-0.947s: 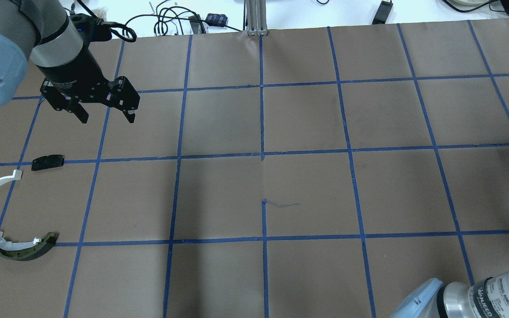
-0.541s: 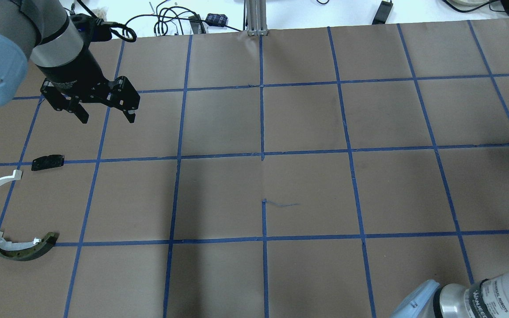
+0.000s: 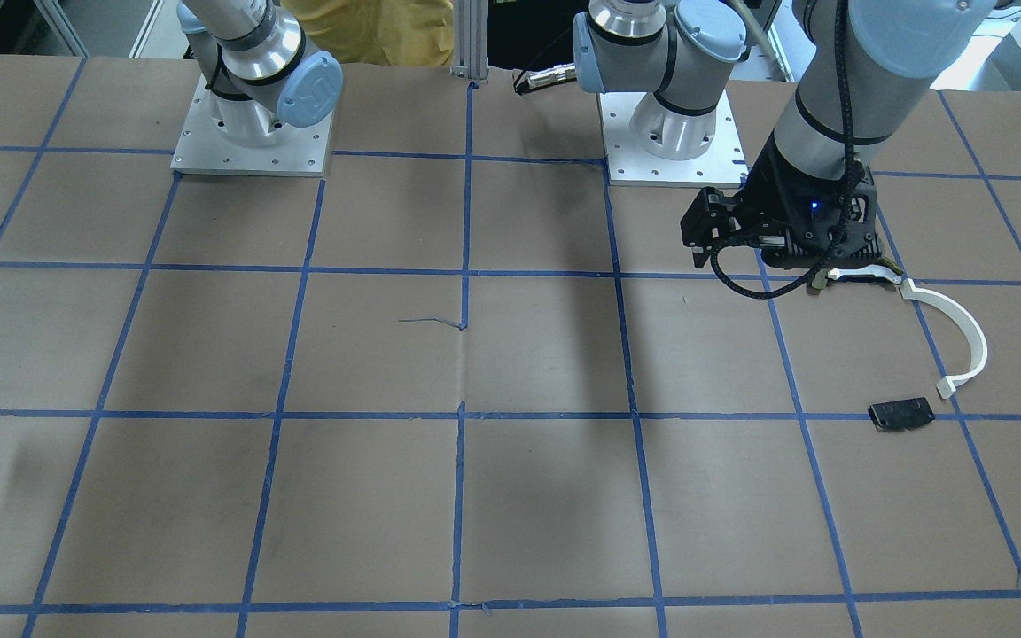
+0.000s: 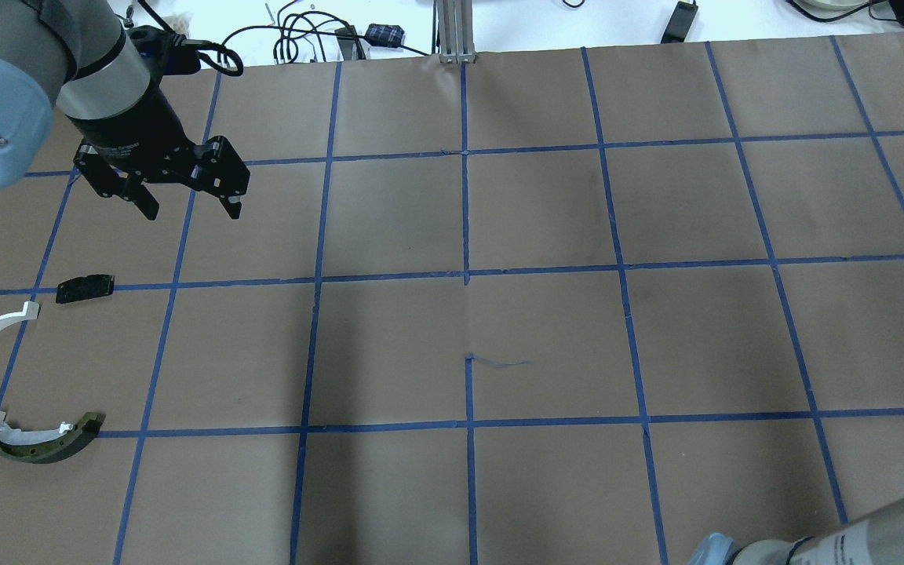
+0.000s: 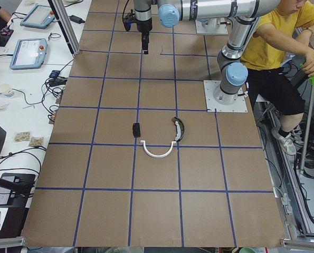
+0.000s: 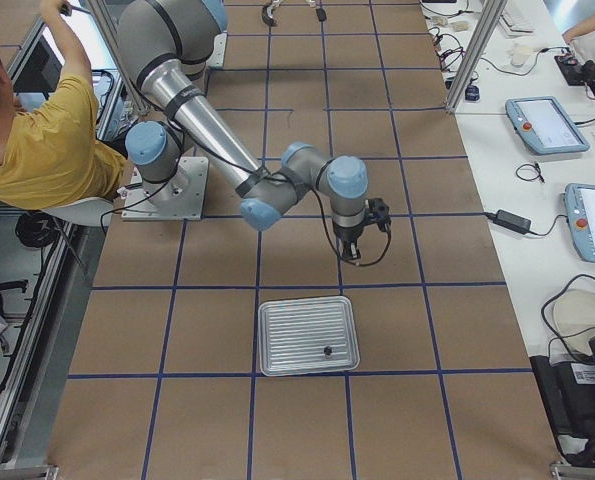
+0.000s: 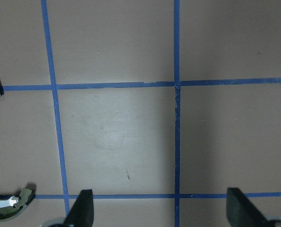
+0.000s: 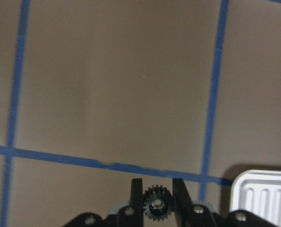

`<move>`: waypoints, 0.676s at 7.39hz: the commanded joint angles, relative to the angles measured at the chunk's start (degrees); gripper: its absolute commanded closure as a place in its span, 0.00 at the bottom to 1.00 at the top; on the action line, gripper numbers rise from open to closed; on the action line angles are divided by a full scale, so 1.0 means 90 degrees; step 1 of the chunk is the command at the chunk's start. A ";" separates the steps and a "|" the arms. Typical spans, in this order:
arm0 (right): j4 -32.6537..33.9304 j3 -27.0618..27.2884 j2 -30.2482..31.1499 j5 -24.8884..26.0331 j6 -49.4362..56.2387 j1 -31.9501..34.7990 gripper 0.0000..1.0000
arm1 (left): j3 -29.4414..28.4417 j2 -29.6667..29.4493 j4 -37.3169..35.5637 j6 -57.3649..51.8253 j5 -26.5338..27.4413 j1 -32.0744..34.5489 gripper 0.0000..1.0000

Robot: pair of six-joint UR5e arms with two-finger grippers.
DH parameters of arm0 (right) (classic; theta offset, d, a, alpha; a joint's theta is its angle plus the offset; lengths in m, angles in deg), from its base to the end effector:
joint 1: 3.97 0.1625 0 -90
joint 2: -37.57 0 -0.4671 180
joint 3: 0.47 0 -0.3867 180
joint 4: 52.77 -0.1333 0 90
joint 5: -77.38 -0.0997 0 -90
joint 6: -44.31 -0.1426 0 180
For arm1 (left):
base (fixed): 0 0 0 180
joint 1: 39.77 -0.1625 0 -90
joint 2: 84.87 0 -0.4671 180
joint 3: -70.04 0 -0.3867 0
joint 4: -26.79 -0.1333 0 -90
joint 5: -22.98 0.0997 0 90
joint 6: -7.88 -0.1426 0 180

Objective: Place bearing gear from tray to pile

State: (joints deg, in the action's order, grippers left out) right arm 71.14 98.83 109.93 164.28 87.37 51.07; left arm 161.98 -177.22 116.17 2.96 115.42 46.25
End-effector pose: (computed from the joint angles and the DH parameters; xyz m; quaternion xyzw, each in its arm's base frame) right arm -0.2297 -0.5746 0.3032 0.0721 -0.9952 0.0642 0.0173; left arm -0.0926 -0.5028 0.4517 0.0089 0.9992 0.0336 0.0187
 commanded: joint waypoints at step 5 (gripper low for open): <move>0.1325 0.0989 -0.0263 -0.0017 -0.7084 0.6572 0.89 | -0.0010 0.0124 0.0302 -0.0019 0.0022 0.0002 0.00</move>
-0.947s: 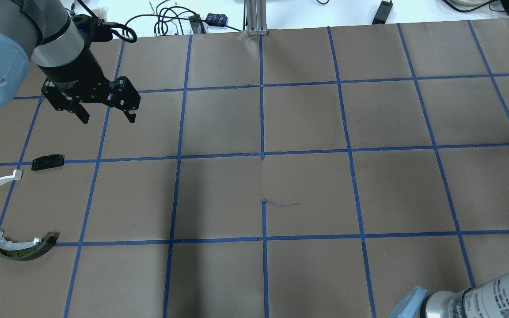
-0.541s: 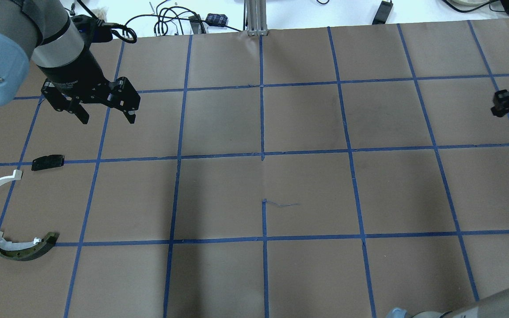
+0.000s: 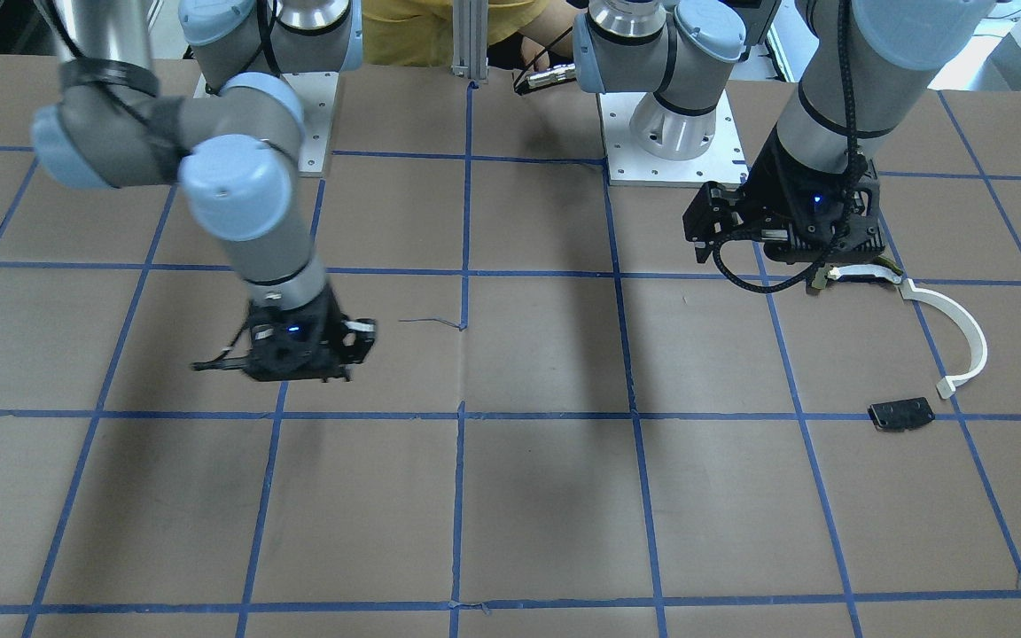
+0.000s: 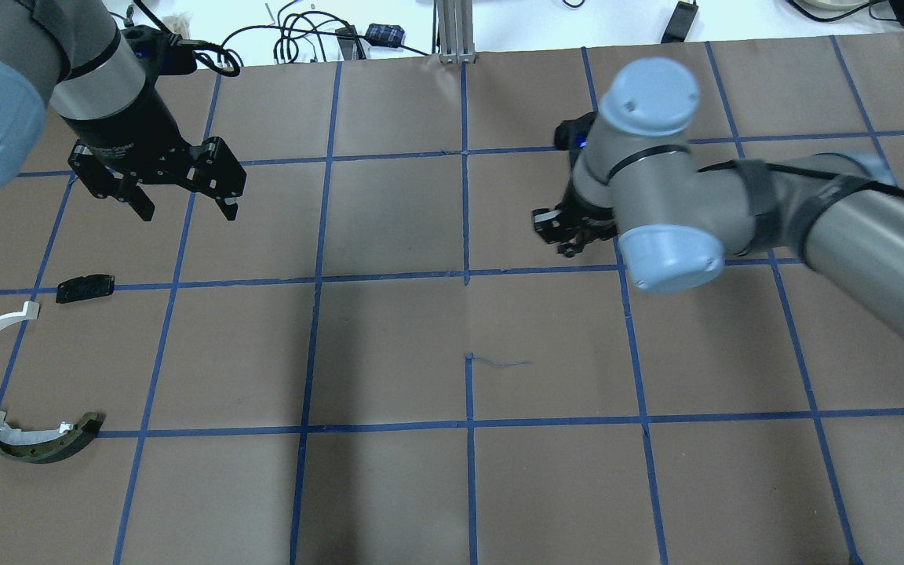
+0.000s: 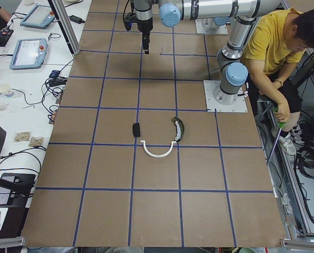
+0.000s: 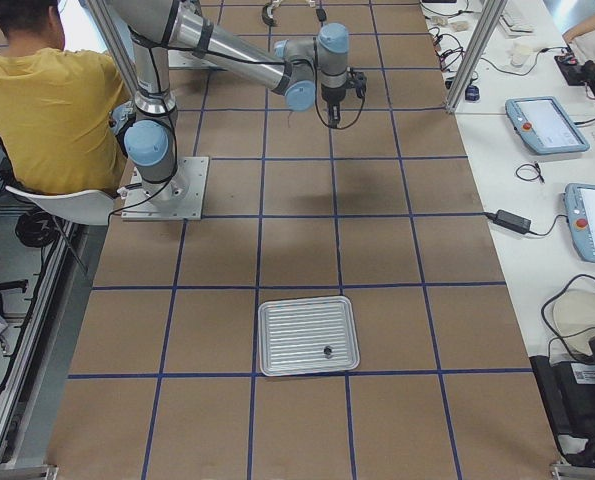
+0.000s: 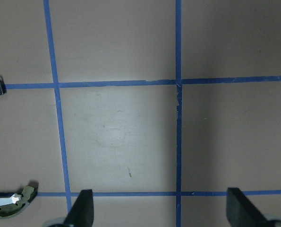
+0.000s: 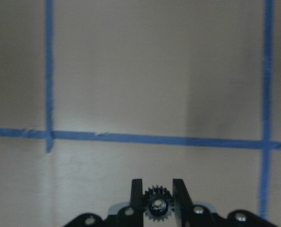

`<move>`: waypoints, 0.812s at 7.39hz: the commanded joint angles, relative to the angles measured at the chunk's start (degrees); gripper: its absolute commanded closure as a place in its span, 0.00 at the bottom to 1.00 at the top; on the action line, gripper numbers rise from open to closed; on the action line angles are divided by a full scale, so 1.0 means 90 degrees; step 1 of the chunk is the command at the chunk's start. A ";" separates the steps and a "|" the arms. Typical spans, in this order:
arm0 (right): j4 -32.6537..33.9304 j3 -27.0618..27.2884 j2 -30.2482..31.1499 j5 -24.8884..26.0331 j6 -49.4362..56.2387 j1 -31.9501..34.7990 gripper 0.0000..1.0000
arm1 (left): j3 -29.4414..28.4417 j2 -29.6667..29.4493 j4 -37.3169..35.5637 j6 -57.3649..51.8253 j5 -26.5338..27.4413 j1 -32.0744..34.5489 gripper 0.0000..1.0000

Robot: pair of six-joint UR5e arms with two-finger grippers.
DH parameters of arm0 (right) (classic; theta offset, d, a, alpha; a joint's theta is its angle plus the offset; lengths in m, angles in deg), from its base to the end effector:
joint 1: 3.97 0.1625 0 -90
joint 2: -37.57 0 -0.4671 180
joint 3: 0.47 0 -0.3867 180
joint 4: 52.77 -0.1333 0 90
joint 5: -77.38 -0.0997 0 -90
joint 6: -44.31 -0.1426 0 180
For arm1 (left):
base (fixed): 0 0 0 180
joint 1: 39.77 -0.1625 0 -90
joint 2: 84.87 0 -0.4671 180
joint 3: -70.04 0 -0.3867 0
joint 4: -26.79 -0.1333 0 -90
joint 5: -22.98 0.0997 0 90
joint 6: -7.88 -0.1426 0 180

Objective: Place bearing gear from tray to pile

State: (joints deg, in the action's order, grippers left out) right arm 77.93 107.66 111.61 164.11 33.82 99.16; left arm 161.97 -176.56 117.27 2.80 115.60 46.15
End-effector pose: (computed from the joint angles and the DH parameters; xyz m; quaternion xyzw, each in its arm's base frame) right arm 0.2659 -0.5172 0.2649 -0.0246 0.9976 -0.0506 0.0397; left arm -0.0917 -0.4967 0.4558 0.0095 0.9991 0.0375 0.0199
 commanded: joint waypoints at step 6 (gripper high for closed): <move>0.1064 -0.0099 -0.0806 -0.0281 -0.1056 0.1192 0.00 | 0.0263 -0.0387 -0.0451 0.0018 -0.0135 0.0121 0.00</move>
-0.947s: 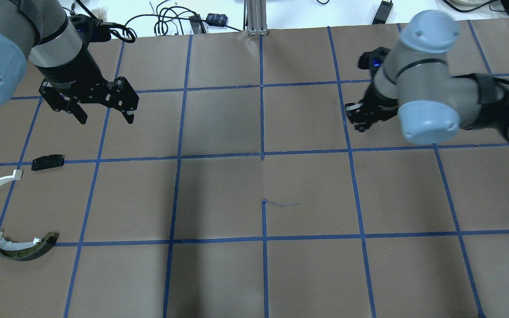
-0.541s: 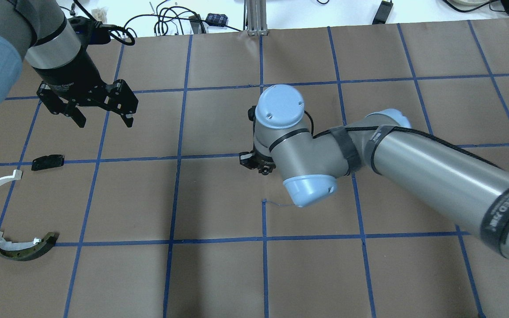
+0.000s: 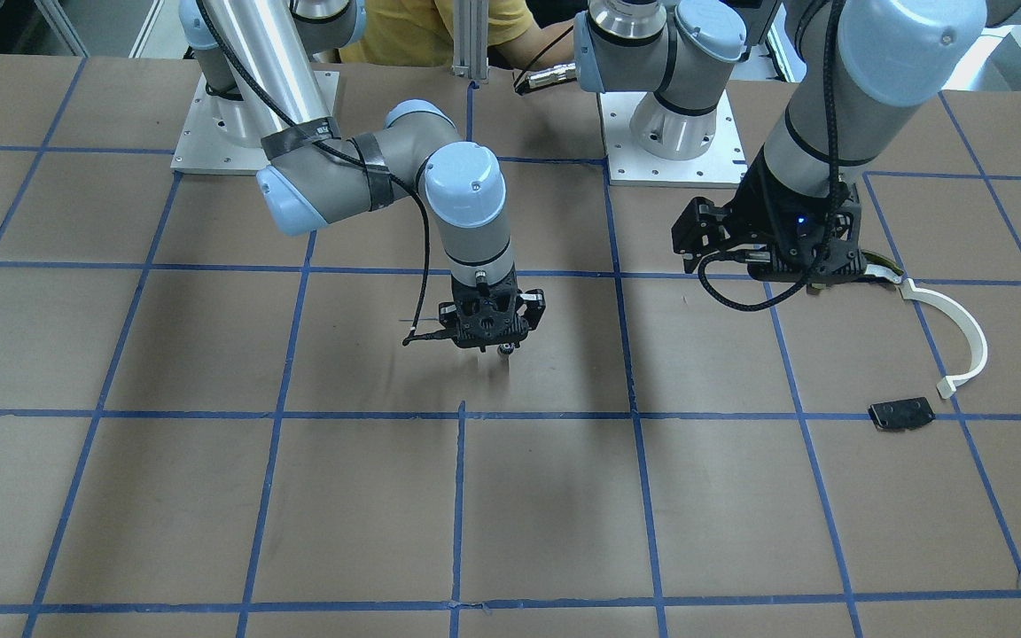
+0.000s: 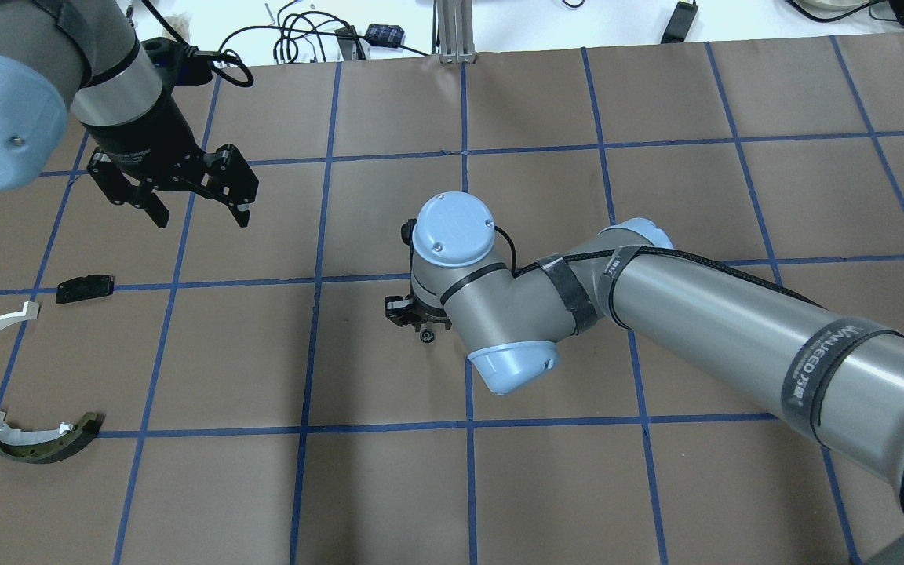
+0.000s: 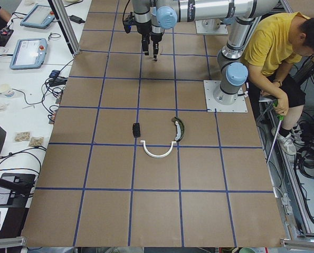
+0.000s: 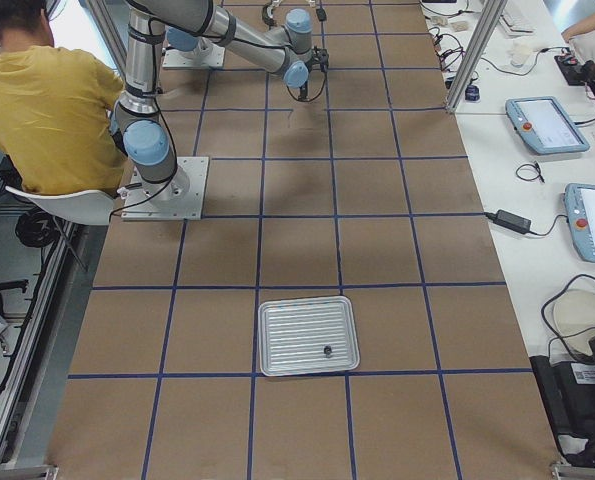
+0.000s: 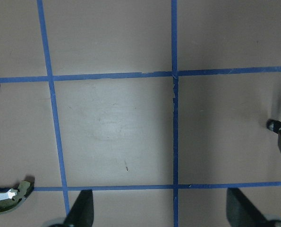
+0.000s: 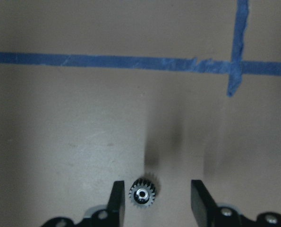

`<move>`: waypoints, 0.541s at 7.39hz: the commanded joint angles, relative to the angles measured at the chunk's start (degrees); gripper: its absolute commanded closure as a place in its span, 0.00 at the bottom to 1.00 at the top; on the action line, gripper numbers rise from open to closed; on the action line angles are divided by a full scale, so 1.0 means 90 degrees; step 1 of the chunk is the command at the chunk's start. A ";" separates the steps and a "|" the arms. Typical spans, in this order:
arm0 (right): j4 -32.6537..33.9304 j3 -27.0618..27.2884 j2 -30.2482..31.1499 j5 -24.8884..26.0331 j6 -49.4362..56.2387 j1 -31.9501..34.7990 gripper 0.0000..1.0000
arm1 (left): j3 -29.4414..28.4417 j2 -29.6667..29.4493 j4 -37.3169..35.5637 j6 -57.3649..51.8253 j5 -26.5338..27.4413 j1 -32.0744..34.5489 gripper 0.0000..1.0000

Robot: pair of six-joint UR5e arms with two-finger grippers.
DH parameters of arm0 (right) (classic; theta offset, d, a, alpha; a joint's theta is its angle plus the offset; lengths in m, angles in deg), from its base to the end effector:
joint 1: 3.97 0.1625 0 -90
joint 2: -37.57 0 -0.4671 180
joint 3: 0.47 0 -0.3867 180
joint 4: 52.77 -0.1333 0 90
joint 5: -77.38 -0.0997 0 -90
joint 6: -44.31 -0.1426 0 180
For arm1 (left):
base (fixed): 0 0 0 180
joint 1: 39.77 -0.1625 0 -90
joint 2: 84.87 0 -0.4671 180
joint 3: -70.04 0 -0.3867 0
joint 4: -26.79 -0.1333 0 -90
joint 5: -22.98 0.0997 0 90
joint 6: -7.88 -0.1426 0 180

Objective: Place bearing gear from tray to pile

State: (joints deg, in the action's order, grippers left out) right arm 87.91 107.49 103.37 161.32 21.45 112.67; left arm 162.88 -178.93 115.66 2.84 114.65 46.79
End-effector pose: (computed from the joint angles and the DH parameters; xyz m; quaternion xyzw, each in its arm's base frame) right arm 0.4006 -0.4678 0.2035 -0.0368 0.9952 -0.0453 0.0789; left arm -0.0988 -0.5087 0.4301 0.0147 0.9985 0.0513 0.0108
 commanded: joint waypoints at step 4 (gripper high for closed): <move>-0.2378 -0.0140 0.1613 0.0213 0.4343 -0.4150 0.00 | 0.0769 -0.0738 -0.1600 0.0549 -0.0058 0.1287 0.00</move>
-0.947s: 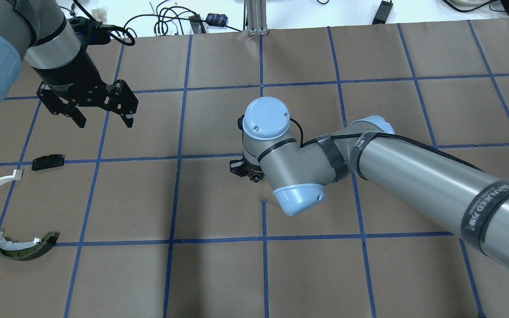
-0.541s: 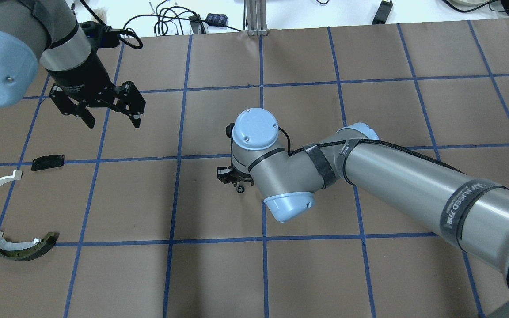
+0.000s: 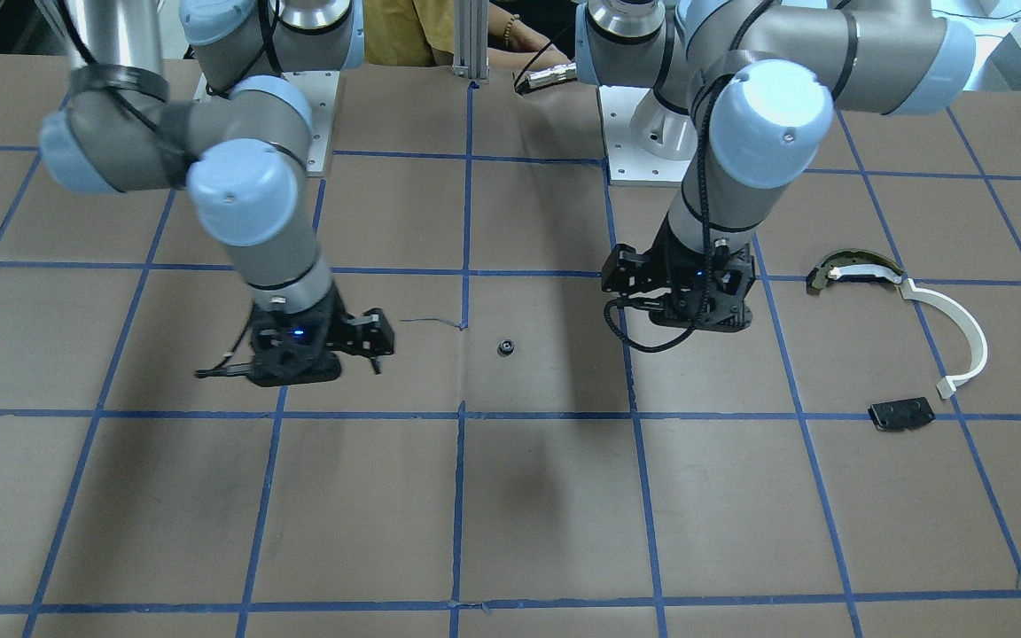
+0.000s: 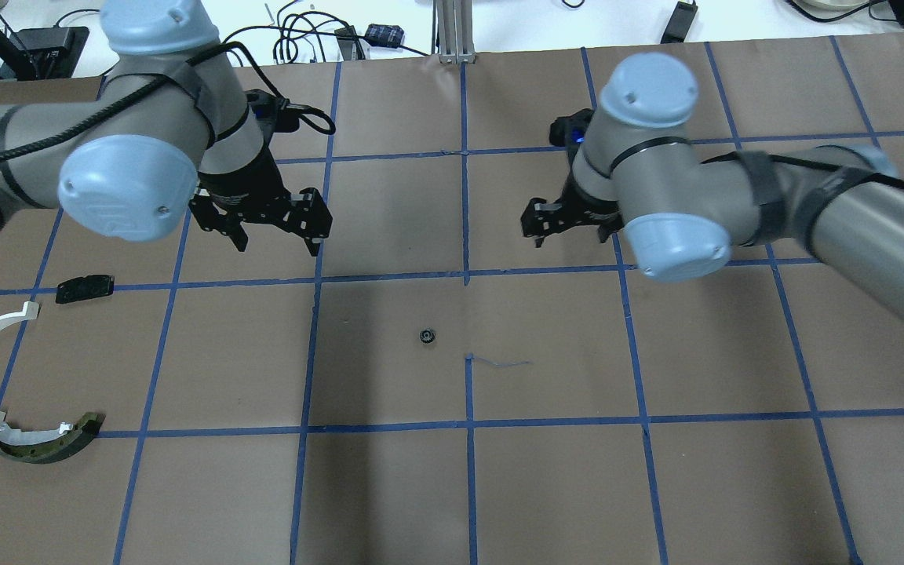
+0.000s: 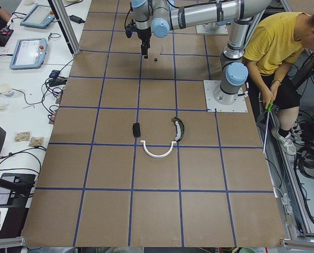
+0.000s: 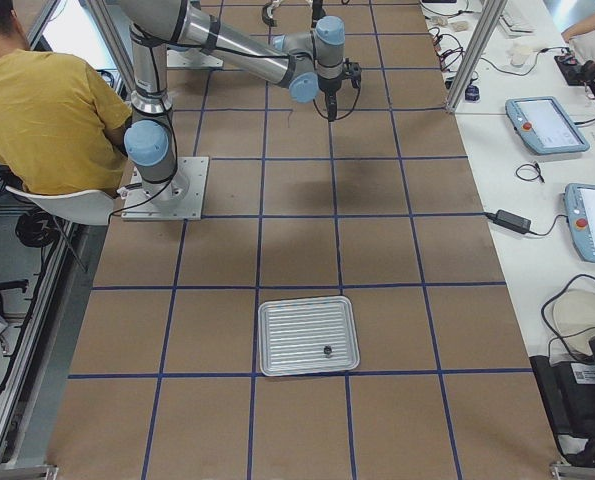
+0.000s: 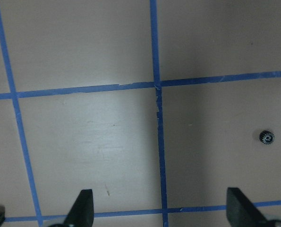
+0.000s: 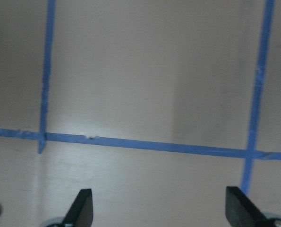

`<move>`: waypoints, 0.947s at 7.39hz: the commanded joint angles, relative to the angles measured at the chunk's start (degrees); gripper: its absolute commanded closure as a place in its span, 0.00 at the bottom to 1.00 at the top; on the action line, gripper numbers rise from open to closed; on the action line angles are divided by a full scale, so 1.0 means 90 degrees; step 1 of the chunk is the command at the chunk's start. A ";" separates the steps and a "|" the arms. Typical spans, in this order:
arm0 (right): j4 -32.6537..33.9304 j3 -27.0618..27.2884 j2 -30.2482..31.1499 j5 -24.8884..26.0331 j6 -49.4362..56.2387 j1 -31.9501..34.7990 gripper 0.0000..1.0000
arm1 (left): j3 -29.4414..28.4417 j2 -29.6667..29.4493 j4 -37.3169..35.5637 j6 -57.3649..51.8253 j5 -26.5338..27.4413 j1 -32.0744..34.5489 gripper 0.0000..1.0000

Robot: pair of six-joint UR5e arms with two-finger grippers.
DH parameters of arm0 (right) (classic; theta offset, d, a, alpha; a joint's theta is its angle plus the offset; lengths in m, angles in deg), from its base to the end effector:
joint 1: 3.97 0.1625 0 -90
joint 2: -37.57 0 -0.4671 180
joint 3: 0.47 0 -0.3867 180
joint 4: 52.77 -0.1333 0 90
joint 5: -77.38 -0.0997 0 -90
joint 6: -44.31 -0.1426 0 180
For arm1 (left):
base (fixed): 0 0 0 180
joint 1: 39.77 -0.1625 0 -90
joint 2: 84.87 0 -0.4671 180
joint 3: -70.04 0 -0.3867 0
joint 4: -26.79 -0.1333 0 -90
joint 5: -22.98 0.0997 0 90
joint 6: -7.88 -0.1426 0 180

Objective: Place bearing gear from tray to pile

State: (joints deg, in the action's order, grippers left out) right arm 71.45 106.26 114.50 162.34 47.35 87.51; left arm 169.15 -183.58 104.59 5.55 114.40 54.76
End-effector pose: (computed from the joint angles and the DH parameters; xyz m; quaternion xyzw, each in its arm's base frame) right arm 0.1600 -0.5476 0.2914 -0.0411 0.9974 -0.0391 0.0434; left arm -0.1708 -0.5123 0.3542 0.0604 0.9969 0.0488 0.0133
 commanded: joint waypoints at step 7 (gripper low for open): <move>0.0337 -0.1417 -0.1504 0.0589 0.6758 -0.5757 0.00 | 0.0688 -0.1697 -0.2072 0.0630 -0.0188 0.1664 0.01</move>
State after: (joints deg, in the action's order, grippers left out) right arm 73.55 96.67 105.32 167.74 102.53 40.24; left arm 174.83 -197.13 86.72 11.11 112.66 68.74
